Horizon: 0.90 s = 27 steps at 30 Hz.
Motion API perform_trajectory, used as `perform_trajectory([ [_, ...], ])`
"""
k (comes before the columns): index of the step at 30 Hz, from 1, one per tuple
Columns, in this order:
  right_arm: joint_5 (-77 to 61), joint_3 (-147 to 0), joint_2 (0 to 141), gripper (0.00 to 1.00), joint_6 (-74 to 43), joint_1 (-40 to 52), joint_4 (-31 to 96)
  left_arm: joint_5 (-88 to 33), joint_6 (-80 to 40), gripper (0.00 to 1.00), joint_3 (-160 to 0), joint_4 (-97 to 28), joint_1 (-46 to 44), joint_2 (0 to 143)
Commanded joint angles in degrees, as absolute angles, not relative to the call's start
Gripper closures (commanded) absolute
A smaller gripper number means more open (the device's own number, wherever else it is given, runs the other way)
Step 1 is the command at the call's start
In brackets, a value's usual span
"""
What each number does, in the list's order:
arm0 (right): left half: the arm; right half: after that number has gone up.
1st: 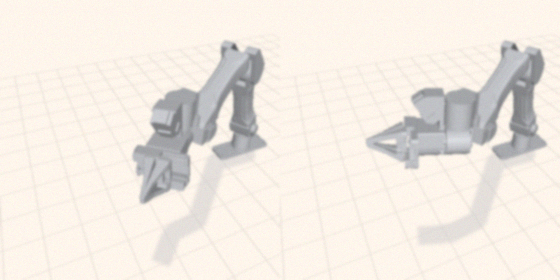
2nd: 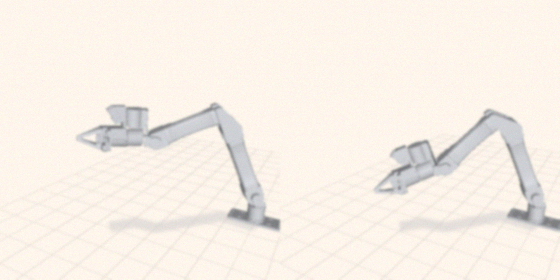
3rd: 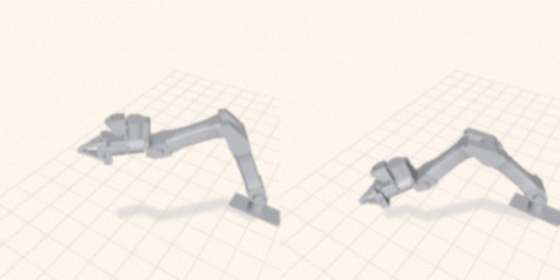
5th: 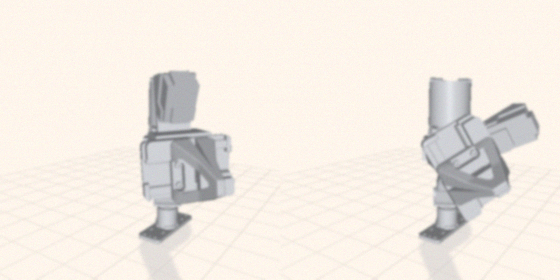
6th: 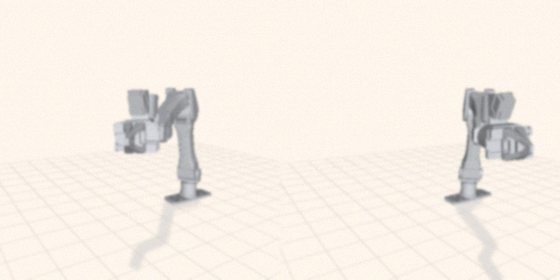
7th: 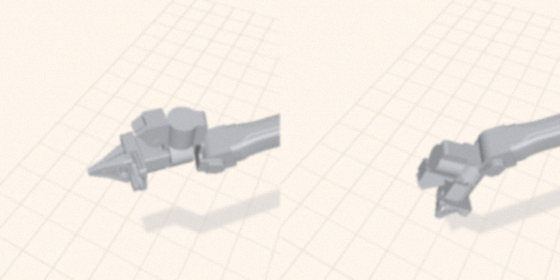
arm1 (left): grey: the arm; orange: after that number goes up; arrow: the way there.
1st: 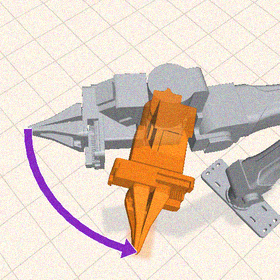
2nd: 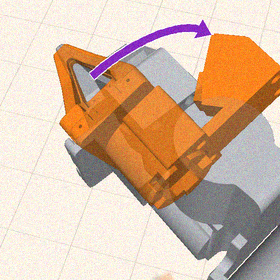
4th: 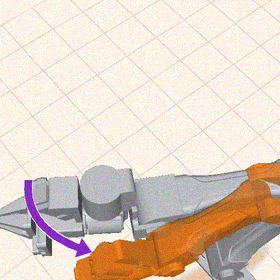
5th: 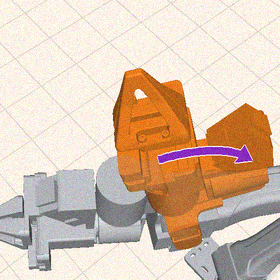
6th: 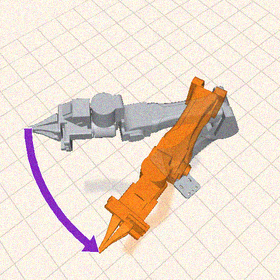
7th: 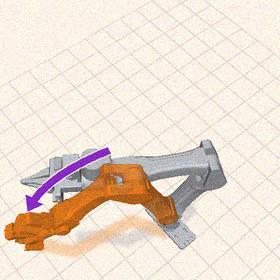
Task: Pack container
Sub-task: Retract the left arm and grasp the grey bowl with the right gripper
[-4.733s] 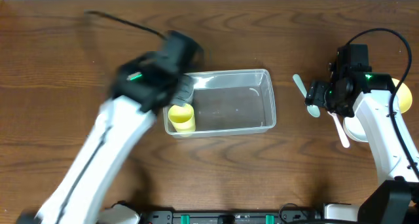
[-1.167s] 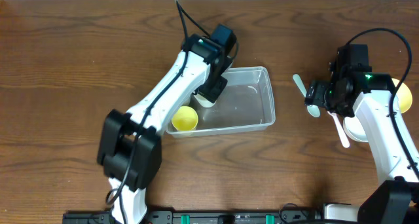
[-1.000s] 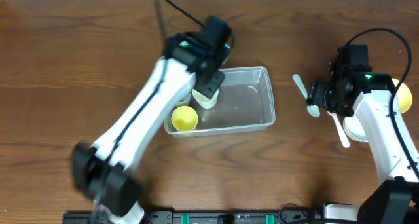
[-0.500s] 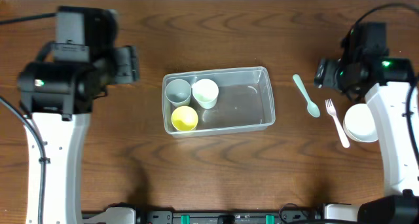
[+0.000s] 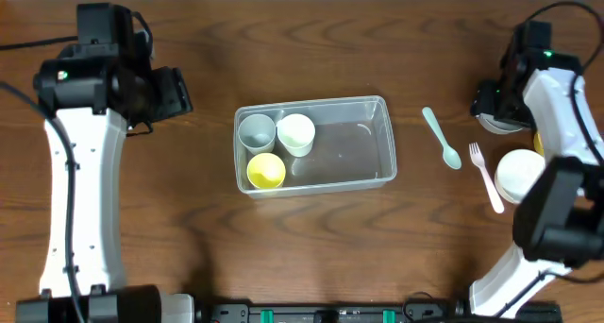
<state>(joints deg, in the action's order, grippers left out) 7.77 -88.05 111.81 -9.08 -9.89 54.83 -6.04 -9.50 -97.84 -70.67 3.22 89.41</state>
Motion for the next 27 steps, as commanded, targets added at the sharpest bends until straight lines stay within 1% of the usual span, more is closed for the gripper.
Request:
perform_trajectory([
  [1, 8.10, -88.01, 115.50, 0.26, -6.74, -10.07, 53.58, -7.33, -10.44, 0.28, -97.56, -71.11, 3.46, 90.78],
  [4, 8.12, -88.01, 118.26, 0.26, -6.74, -10.07, 52.60, -7.33, -10.44, 0.28, -97.56, -71.11, 3.46, 91.59],
  [7, 8.12, -88.01, 119.98, 0.28, -6.74, -10.07, 51.70, -7.33, -10.41, 0.28, -97.56, -71.09, 3.46, 91.74],
  [8, 8.10, -88.01, 120.18, 0.31, -6.72, -10.07, 51.53, -7.33, -10.41, 0.28, -97.56, -71.11, 3.46, 91.74],
  [10, 8.12, -87.99, 120.66, 0.47, -6.35, -10.07, 50.92, -7.33, -10.41, 0.28, -97.56, -71.11, 3.46, 91.74],
  [11, 8.14, -87.99, 120.66, 0.51, -6.33, -10.07, 50.50, -7.33, -10.41, 0.28, -97.56, -71.11, 3.46, 91.74],
  [16, 8.12, -87.99, 120.66, 0.59, -6.35, -10.07, 49.45, -7.33, -10.44, 0.28, -97.56, -71.16, 3.46, 91.74],
  [19, 8.12, -87.99, 120.66, 0.71, -6.35, -10.07, 49.01, -7.33, -10.44, 0.28, -97.56, -71.16, 3.46, 91.74],
  [23, 8.12, -87.99, 120.66, 0.81, -6.35, -10.07, 48.51, -7.33, -10.44, 0.28, -97.56, -71.16, 3.46, 91.74],
  [27, 8.12, -87.99, 120.66, 0.85, -6.35, -10.07, 47.94, -7.33, -10.44, 0.28, -97.56, -71.16, 3.46, 91.74],
])
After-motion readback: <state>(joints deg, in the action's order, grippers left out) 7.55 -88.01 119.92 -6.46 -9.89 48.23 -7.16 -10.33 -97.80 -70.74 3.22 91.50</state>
